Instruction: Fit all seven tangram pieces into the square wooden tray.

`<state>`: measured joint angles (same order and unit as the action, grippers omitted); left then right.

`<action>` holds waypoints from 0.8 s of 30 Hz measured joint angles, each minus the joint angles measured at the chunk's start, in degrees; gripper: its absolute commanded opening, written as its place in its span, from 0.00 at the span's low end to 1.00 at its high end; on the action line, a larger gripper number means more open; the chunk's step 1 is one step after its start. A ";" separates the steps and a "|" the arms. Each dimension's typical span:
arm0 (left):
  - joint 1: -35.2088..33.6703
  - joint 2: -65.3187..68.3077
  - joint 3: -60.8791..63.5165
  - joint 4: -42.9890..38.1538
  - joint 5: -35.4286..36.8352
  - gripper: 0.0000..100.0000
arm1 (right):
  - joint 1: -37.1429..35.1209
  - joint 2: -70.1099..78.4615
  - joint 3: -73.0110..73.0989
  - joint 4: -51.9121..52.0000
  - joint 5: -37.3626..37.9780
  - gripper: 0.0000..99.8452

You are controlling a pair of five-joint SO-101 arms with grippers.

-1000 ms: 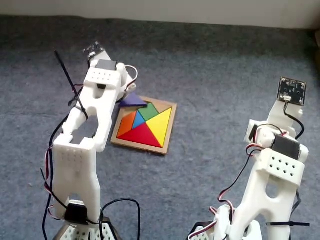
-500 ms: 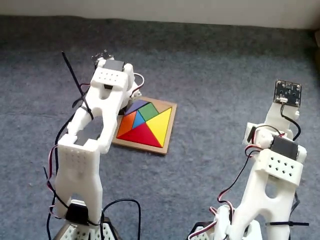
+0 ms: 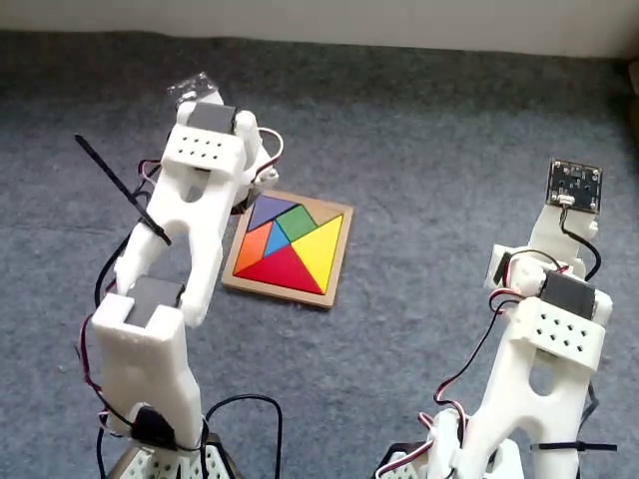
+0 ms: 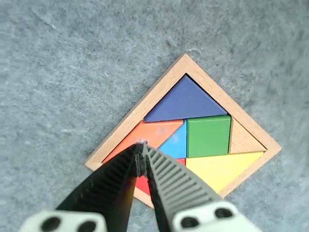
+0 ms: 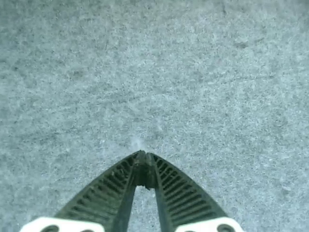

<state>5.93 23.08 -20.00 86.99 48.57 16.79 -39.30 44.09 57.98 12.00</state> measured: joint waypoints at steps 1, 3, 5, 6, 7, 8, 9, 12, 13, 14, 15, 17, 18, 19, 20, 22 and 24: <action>0.53 -1.14 1.41 0.00 0.00 0.01 | -0.18 0.00 0.00 0.00 0.00 0.01; 1.85 -3.43 4.31 -1.23 -0.35 0.01 | -1.85 0.00 0.00 0.00 0.00 0.01; 2.99 -5.80 7.82 -3.43 -0.62 0.01 | -4.04 0.00 0.00 0.79 0.00 0.01; 3.43 -7.03 9.58 -4.84 -1.14 0.01 | -5.19 0.00 0.00 1.23 0.00 0.01; 3.78 -8.35 11.52 -6.68 -1.67 0.01 | -6.59 0.00 0.00 1.67 0.00 0.01; 4.13 -9.76 13.63 -8.35 -1.93 0.01 | -8.00 0.00 0.18 1.93 0.00 0.01; 4.40 -11.25 15.65 -10.11 -2.11 0.01 | -9.49 0.00 0.79 1.93 -0.09 0.01; 5.36 -16.00 22.24 -15.21 -2.29 0.01 | -12.04 0.00 2.46 1.93 -1.23 0.01; 5.54 -17.76 24.35 -16.88 -2.29 0.01 | -12.84 0.00 2.64 1.93 -1.49 0.01; 5.63 -19.60 26.55 -18.46 -2.29 0.01 | -13.54 0.00 2.90 1.93 -1.58 0.01; 5.63 -21.54 28.57 -20.04 -2.46 0.01 | -14.15 0.00 2.99 1.93 -1.58 0.01; 5.54 -25.49 32.88 -23.30 -2.46 0.01 | -14.59 0.00 2.99 1.93 -1.76 0.01; 5.45 -27.52 35.08 -24.97 -2.46 0.01 | -14.59 0.00 2.99 1.93 -1.93 0.01; 5.45 -29.27 37.36 -26.64 -2.46 0.01 | -14.59 0.00 2.99 1.93 -1.93 0.01; 5.45 -31.38 39.74 -28.13 -2.46 0.01 | -14.59 0.00 2.99 1.93 -1.93 0.01; 5.54 -35.25 43.96 -31.21 -3.96 0.01 | -14.77 -0.09 2.99 1.93 -2.64 0.01; 5.63 -39.47 48.53 -34.37 -5.36 0.01 | -14.86 -1.85 2.99 1.93 -4.04 0.01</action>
<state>11.56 -16.40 28.53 52.62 43.21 1.93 -41.14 47.08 59.91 7.96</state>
